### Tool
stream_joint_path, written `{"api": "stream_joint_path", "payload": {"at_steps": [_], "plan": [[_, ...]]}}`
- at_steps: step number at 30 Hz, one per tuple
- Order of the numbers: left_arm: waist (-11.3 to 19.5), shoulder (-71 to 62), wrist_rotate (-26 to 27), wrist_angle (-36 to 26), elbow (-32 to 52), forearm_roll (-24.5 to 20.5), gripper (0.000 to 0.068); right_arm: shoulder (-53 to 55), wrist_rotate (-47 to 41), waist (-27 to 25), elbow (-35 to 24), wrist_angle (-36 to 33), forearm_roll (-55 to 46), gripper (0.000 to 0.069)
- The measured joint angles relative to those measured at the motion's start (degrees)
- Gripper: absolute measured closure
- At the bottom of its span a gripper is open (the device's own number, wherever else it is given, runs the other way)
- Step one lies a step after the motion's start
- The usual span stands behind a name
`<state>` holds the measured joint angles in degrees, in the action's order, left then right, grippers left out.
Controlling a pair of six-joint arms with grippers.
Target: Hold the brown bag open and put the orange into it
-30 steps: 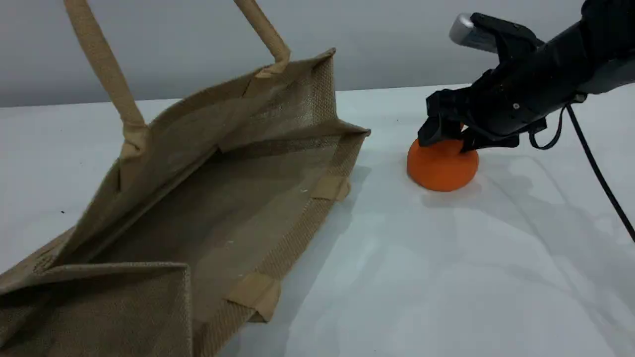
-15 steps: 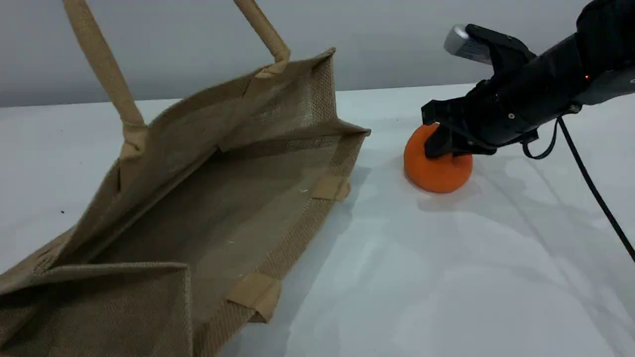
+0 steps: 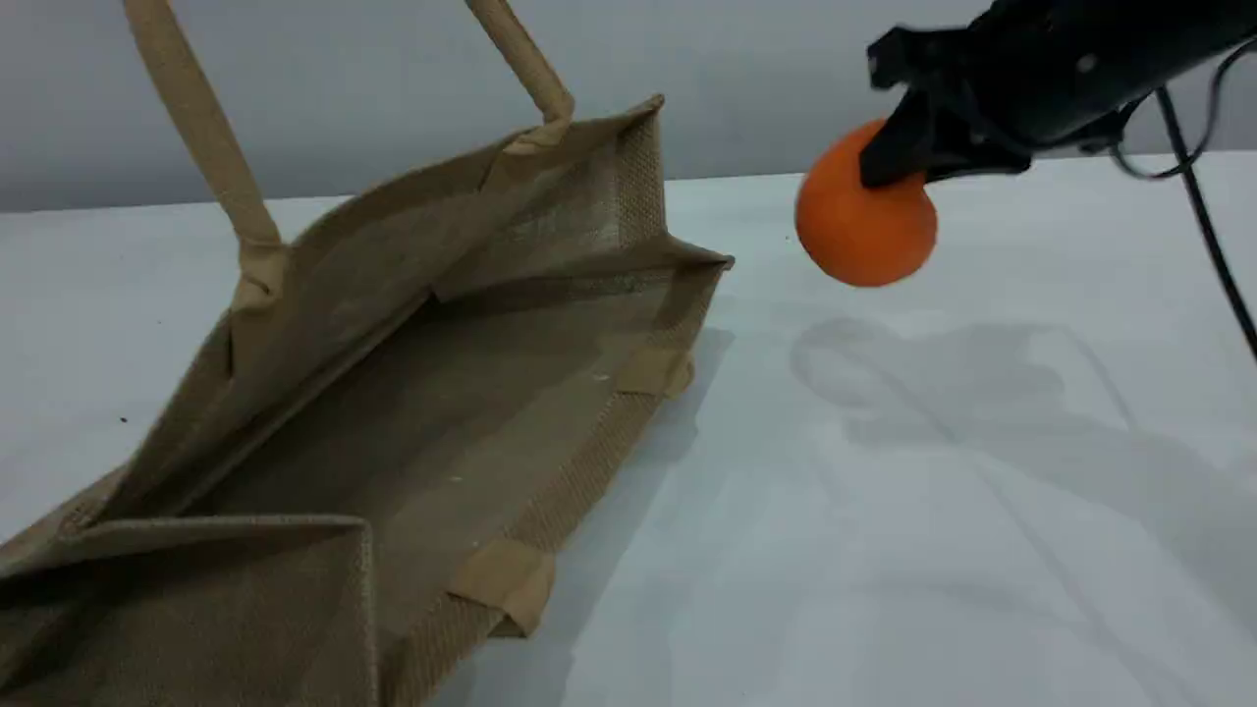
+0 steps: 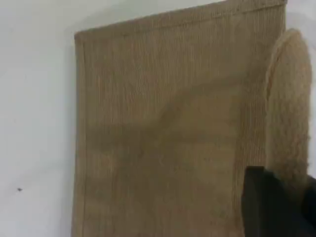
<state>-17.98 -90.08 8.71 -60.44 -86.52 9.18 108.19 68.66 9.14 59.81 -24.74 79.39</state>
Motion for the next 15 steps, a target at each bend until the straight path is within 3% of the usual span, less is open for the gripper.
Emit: {"api": "stream_joint_path", "payload": {"at_steps": [5,10,15], "plan": [[0.00,0.00,0.65,1.11,0.00,0.53,0.0601,-8.92,-1.89,0.00,-6.07,-2.93,-3.15,0.0659],[0.00,0.00,3.06,1.11,0.00,4.19,0.0601,-16.71,-2.69,0.00,-11.37,-6.34,-2.15,0.0659],[0.00,0.00,3.13,0.88,0.00,5.94,0.0601,-19.82,-2.69,0.97,-13.35,-8.86,-0.67,0.0659]]}}
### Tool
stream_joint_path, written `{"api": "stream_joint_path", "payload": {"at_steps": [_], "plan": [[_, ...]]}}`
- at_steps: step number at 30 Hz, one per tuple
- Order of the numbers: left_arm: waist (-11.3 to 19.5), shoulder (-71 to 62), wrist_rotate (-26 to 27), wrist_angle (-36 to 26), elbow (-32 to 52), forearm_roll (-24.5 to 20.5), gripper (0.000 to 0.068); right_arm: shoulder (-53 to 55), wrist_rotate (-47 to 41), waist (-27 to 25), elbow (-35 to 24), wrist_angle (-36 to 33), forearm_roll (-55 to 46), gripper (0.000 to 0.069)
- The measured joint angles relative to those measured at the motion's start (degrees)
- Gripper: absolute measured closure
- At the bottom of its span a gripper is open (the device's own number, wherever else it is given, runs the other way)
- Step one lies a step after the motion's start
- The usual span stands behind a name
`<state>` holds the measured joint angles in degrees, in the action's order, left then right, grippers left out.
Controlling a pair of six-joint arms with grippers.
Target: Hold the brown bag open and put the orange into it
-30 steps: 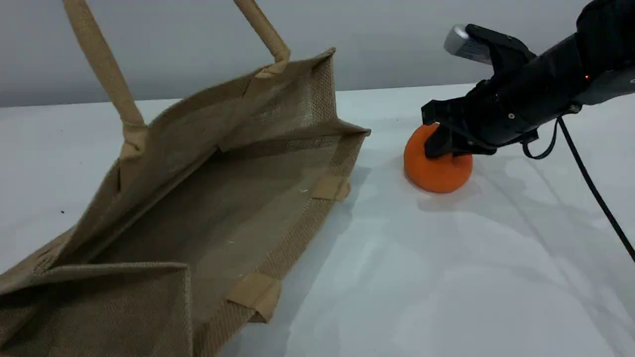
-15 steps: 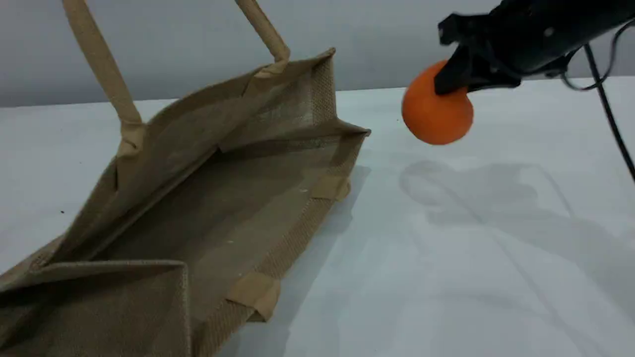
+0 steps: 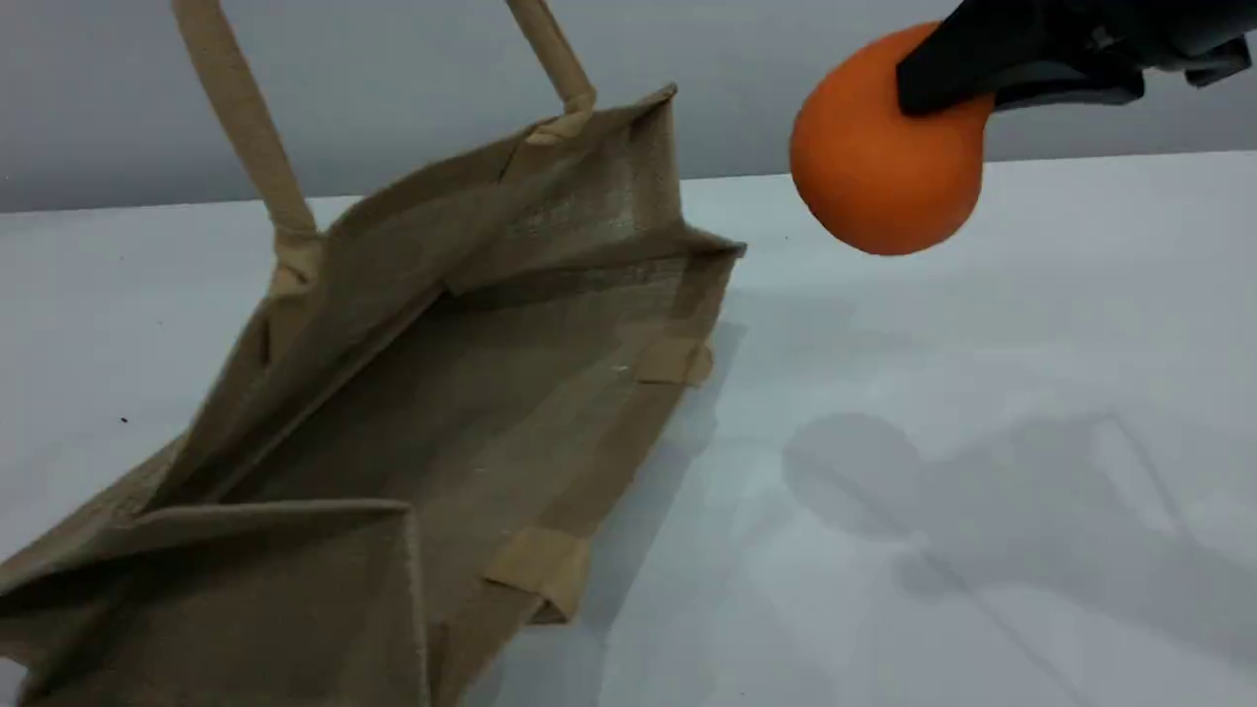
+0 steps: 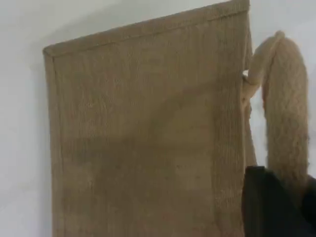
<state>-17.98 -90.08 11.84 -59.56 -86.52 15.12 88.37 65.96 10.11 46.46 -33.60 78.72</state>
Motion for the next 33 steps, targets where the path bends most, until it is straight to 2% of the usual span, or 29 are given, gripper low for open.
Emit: {"api": "stream_joint_path", "payload": {"at_steps": [5,9,15,25,33], "plan": [[0.00,0.00,0.00,-0.31,0.00,0.22,0.0601,0.13,0.31,6.00,-0.31,1.79,2.39,0.0659],[0.00,0.26,0.00,-1.69,-0.06,0.57,0.0601,0.24,0.42,12.79,-0.31,7.19,2.82,0.0659],[-2.36,1.36,-0.18,-3.02,-3.42,0.83,0.0601,0.49,2.43,19.66,-0.31,10.98,7.18,0.0659],[-2.79,1.19,-0.37,-3.66,-3.60,1.66,0.0601,6.80,16.19,19.81,0.41,11.44,21.43,0.0659],[-2.79,1.19,-0.31,-3.66,-3.60,1.66,0.0601,15.65,18.68,20.05,3.92,4.35,21.29,0.0659]]}}
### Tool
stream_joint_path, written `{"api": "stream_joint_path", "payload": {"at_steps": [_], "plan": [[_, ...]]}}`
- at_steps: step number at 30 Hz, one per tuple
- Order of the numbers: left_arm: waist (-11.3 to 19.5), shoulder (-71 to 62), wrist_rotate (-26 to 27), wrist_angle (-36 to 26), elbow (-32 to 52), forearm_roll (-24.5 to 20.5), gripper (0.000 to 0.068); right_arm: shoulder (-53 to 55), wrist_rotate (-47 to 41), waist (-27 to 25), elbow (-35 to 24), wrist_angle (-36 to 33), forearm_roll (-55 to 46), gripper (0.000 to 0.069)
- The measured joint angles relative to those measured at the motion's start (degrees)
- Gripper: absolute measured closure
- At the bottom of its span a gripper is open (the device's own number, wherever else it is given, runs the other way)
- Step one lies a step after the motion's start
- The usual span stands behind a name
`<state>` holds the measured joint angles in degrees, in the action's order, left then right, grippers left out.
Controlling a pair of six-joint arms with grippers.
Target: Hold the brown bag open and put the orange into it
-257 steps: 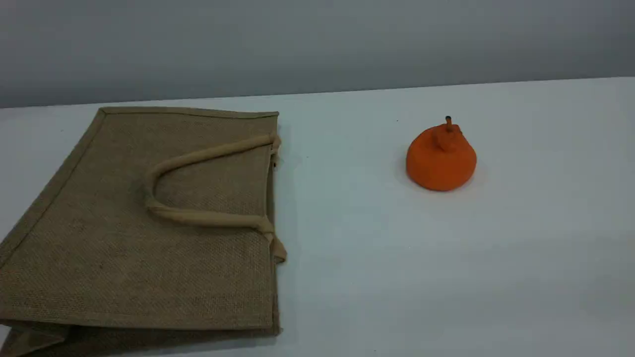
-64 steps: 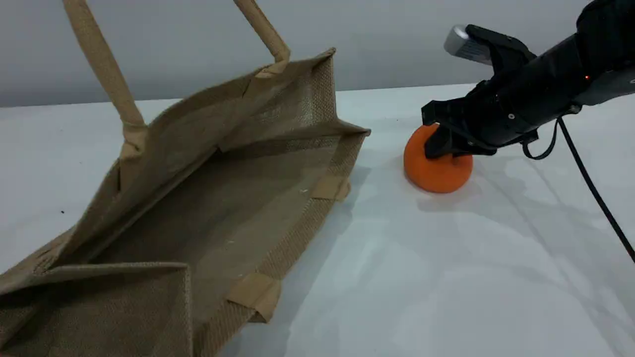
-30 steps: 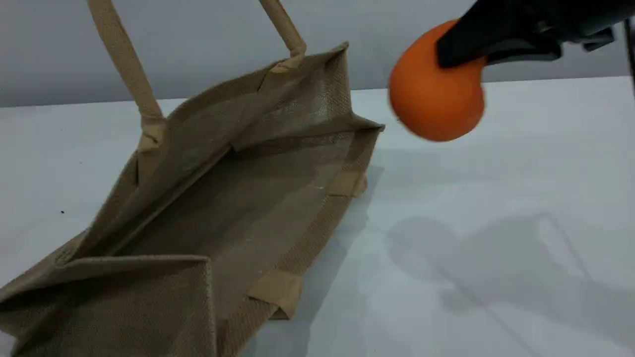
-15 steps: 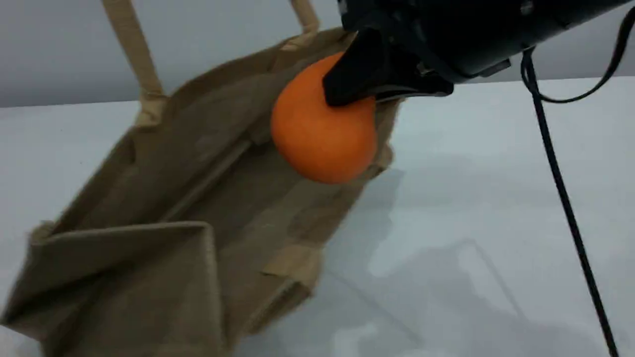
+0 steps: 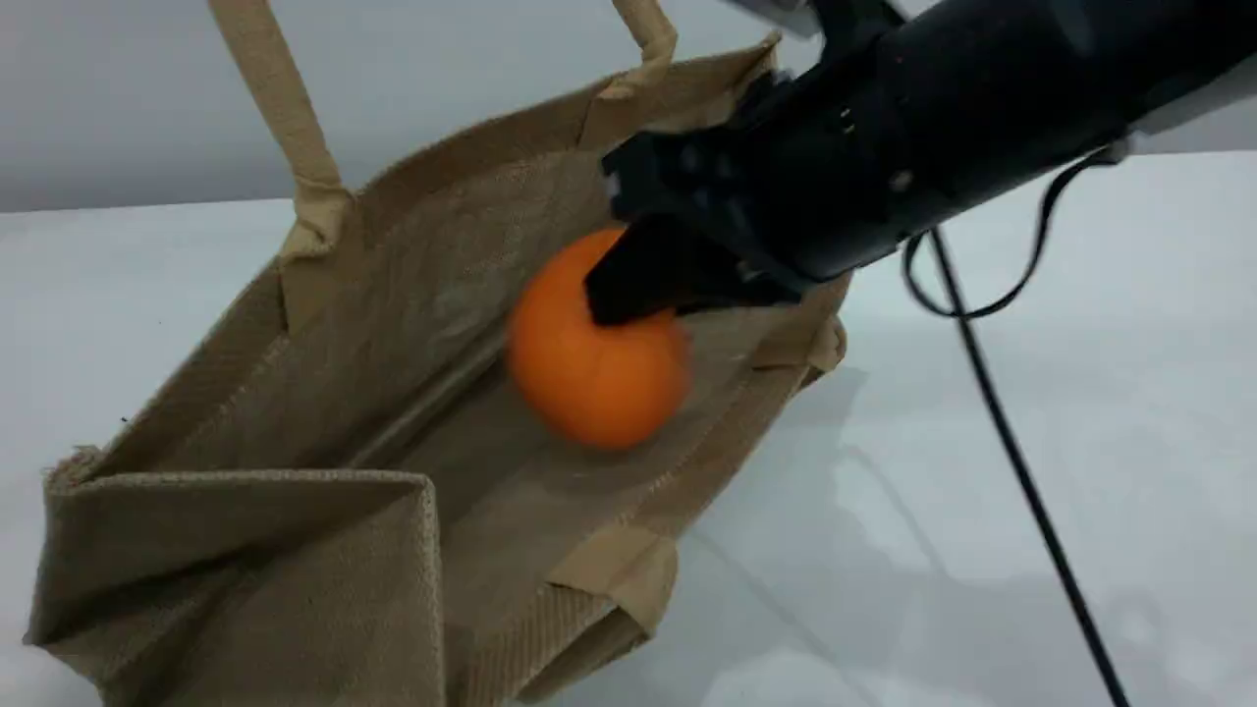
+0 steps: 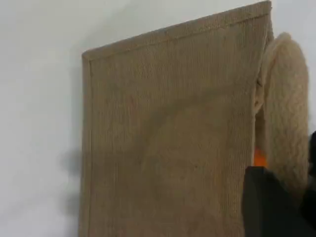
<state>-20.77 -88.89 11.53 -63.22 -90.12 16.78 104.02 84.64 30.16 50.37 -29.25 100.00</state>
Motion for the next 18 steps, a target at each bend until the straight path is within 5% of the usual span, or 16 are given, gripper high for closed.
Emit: {"api": "stream_joint_path", "payload": {"at_steps": [18], "plan": [[0.00,0.00,0.05,0.38,0.11,-0.17,0.0601,7.45,-0.31,1.84,6.57,-0.63,-0.07,0.0659]]}}
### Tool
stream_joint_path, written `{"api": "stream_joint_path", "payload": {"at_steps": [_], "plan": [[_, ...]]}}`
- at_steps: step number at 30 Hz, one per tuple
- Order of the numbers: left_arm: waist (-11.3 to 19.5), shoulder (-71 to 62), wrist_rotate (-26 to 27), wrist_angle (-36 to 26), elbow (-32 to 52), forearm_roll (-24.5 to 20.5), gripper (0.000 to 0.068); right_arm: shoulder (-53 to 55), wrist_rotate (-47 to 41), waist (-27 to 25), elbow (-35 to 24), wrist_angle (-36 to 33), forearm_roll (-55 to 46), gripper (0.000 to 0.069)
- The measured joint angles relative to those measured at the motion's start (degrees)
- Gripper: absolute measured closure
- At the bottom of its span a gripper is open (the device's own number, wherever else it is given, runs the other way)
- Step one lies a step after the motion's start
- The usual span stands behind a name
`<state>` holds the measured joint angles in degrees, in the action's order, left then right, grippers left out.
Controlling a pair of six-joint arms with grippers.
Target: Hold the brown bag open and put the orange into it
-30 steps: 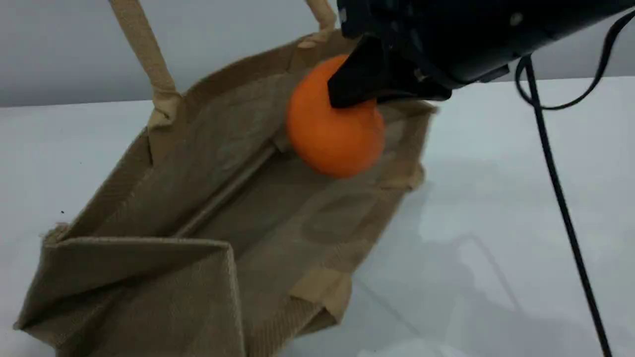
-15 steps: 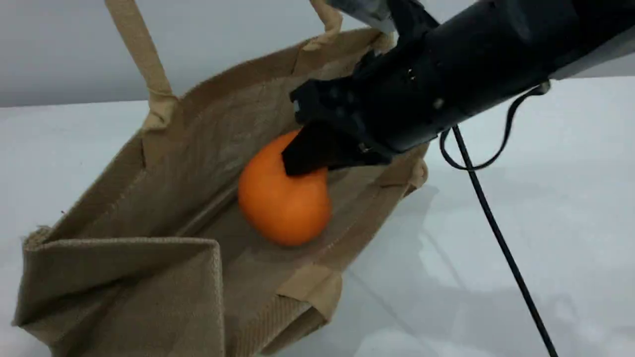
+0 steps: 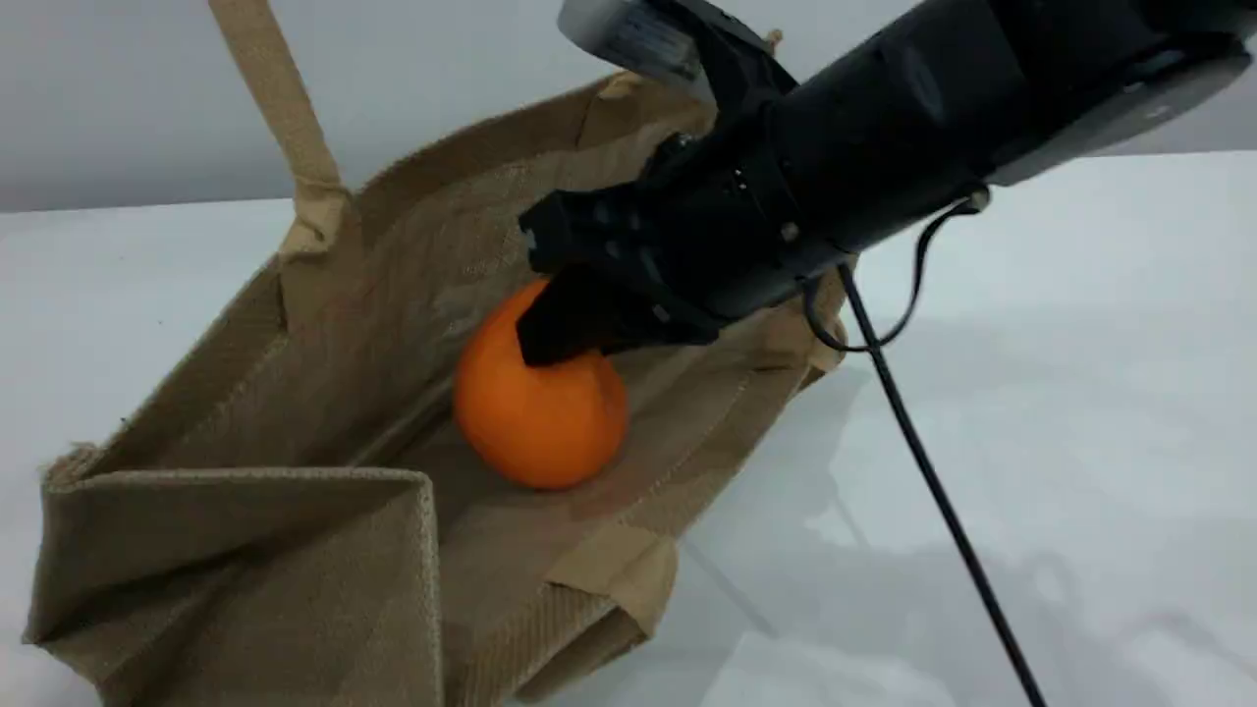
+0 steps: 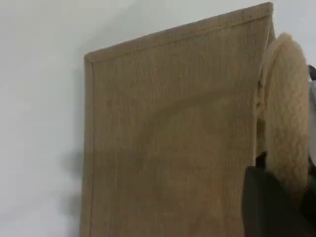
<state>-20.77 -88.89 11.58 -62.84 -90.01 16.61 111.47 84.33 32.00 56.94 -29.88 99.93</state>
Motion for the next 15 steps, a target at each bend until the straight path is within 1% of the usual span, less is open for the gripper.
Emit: {"api": "stream_joint_path", "payload": {"at_steps": [4,7,10,13,15], "plan": [[0.00,0.00,0.00,0.00,0.00,-0.11,0.0601,0.37,0.28,0.06,1.54,-1.73,0.06,0.0640],[0.00,0.00,0.00,0.00,0.00,-0.31,0.0601,0.53,0.85,0.06,1.83,-1.27,0.00,0.0585],[0.00,0.00,0.00,0.01,0.00,-1.14,0.0601,0.53,1.79,0.06,1.83,-0.52,0.00,0.0474],[0.00,0.00,0.00,0.22,0.00,-1.92,0.0601,0.53,1.79,0.06,1.83,-0.40,0.12,0.0337],[0.00,-0.06,0.00,0.26,0.14,-1.86,0.0601,0.46,1.79,0.06,1.83,-0.57,0.12,0.0274]]}}
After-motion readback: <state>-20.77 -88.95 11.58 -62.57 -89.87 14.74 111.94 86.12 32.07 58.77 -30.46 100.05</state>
